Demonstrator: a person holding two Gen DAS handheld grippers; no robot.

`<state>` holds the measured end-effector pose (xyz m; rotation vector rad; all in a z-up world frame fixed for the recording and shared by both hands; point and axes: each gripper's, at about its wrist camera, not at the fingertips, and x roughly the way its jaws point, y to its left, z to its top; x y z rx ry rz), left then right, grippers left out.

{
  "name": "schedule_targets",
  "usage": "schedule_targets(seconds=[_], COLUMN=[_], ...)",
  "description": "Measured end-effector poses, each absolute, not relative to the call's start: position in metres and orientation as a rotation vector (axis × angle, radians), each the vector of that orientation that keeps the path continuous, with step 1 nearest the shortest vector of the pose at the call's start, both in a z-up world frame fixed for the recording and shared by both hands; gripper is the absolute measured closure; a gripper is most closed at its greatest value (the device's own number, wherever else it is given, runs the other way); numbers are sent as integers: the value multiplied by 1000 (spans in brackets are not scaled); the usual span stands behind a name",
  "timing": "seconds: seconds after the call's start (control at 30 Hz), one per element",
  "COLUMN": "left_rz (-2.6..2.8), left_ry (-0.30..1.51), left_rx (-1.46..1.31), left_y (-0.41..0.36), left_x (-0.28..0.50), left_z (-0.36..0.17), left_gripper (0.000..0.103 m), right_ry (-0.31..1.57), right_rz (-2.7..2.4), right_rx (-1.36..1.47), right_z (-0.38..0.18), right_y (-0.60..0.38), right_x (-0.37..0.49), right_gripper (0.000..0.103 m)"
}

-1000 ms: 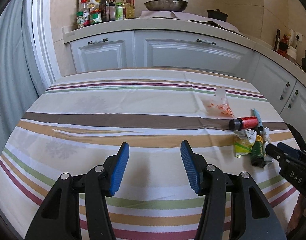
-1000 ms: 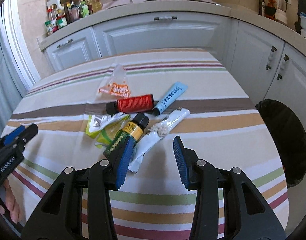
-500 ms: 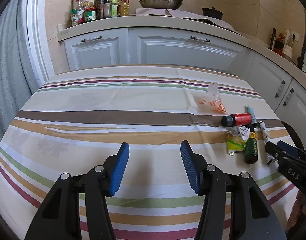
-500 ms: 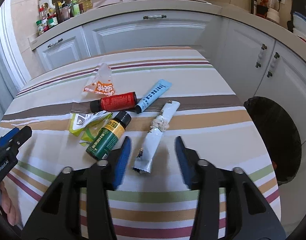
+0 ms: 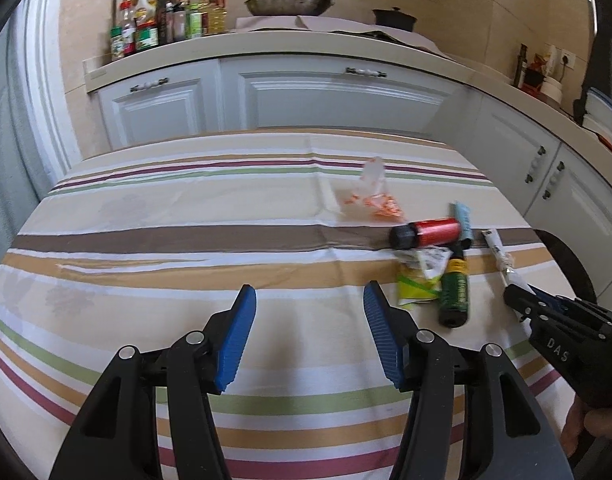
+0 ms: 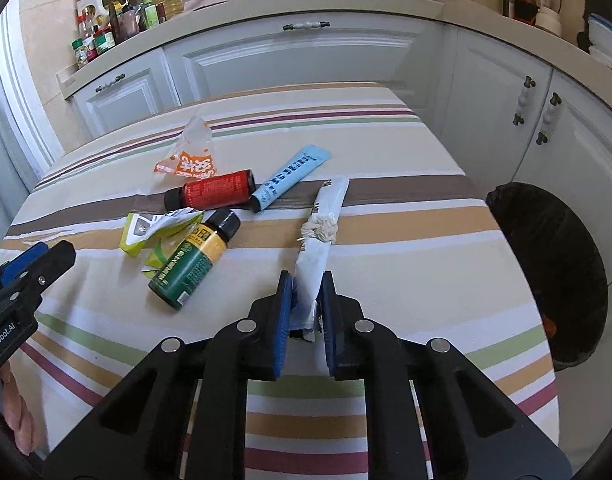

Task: Collect trash
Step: 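Grasp the white squeezed tube with the right gripper while the left grasps the yellow-green wrapper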

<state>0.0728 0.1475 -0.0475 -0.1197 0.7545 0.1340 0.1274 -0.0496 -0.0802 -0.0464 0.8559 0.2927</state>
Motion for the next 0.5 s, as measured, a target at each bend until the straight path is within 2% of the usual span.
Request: schedule_targets(seconds=[0.5], left_rz=[70], left_ry=[774], left_rx=[-104], left_y=[102], left_x=[98], left_z=[-50], left_gripper=[47], right_ry=[802], right_rz=[269], right_rx=[-29], right_z=[-75], right_y=[-96], right_x=[130], right_gripper=[89])
